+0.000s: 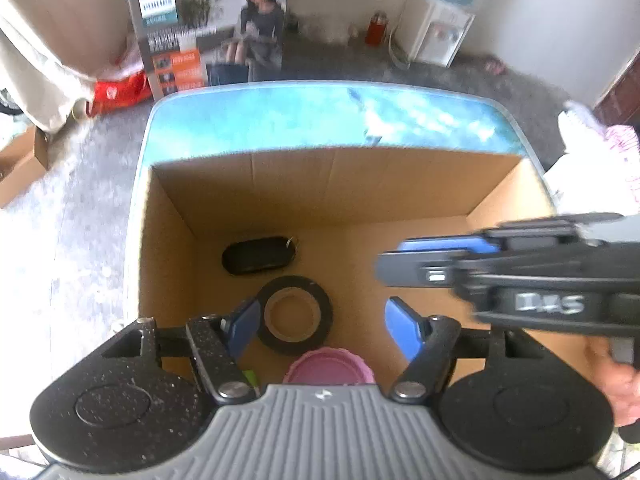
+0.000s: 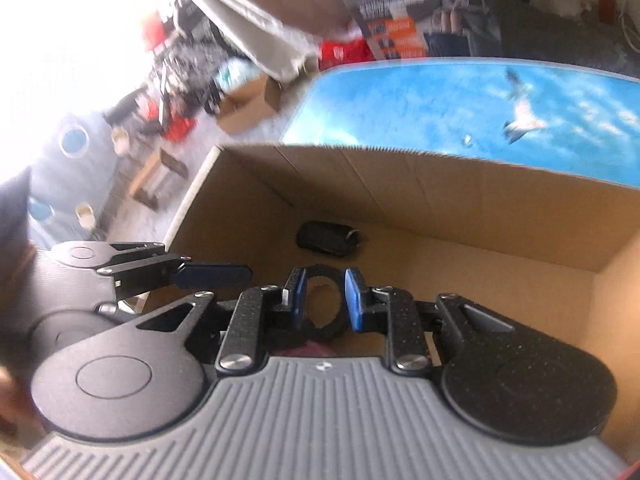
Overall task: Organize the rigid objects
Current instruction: 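Withdraw both grippers from the box toward the white plug charger, then close both grippers on the white plug charger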
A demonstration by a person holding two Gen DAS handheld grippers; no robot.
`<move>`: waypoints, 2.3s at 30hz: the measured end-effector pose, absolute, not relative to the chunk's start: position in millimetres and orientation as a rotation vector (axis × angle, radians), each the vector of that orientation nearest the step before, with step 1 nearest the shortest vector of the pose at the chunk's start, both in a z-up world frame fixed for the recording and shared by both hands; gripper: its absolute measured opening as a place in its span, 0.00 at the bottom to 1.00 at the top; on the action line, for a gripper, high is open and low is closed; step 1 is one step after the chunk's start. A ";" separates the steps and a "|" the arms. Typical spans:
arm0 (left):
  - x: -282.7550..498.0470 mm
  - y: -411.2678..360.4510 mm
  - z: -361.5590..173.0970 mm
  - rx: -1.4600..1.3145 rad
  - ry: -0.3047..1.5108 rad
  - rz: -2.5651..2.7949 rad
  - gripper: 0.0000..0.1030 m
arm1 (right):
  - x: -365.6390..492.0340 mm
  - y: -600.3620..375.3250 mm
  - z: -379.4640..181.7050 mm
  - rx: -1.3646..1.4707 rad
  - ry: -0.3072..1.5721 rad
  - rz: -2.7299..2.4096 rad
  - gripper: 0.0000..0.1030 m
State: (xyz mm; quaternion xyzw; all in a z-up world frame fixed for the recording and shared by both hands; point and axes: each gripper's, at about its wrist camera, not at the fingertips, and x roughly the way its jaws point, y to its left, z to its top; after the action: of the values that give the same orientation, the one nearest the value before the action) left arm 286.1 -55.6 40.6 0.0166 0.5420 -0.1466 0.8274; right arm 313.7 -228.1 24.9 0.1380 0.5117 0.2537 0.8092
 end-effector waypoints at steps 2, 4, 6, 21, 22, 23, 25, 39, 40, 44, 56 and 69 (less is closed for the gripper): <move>272.8 -54.6 56.0 0.030 1.111 -0.320 0.69 | 292.9 -244.6 44.2 0.316 1.034 0.536 0.20; 258.8 -52.9 70.8 0.023 1.075 -0.330 0.69 | 264.4 -263.9 65.7 0.334 0.958 0.529 0.21; 243.0 -51.7 85.5 0.014 1.040 -0.344 0.69 | 234.5 -284.4 81.4 0.364 0.891 0.528 0.22; 108.5 -58.3 86.9 -0.074 0.907 -0.444 0.74 | 39.7 -348.8 49.9 0.597 0.688 0.487 0.29; 101.4 -60.2 80.4 -0.066 0.912 -0.440 0.74 | 33.4 -349.3 42.1 0.610 0.696 0.481 0.29; 93.9 -62.1 73.4 -0.056 0.915 -0.435 0.74 | 28.7 -349.9 34.4 0.623 0.708 0.481 0.29; 82.0 -65.4 57.2 -0.034 0.922 -0.416 0.74 | 21.5 -346.9 20.3 0.641 0.736 0.478 0.30; 33.3 -104.9 -9.7 0.195 0.836 -0.485 0.73 | 23.5 -327.6 -26.8 0.627 0.863 0.426 0.39; 33.3 -107.4 -13.0 0.205 0.831 -0.494 0.73 | 25.9 -326.8 -27.9 0.624 0.867 0.424 0.39; 36.4 -113.7 -22.1 0.215 0.811 -0.499 0.69 | 44.9 -327.9 -30.7 0.628 0.878 0.421 0.40; 57.4 -115.5 -40.5 0.190 0.823 -0.503 0.60 | 87.9 -309.8 -52.0 0.695 0.931 0.456 0.39; 67.1 -124.7 -53.8 0.184 0.847 -0.498 0.60 | 121.0 -288.5 -86.4 0.807 1.023 0.471 0.36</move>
State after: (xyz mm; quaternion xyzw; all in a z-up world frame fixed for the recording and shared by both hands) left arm 67.1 -124.7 -53.8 0.0881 0.4062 -0.2386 0.8777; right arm 121.0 -288.5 -86.4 0.3722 0.4717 0.2170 0.7693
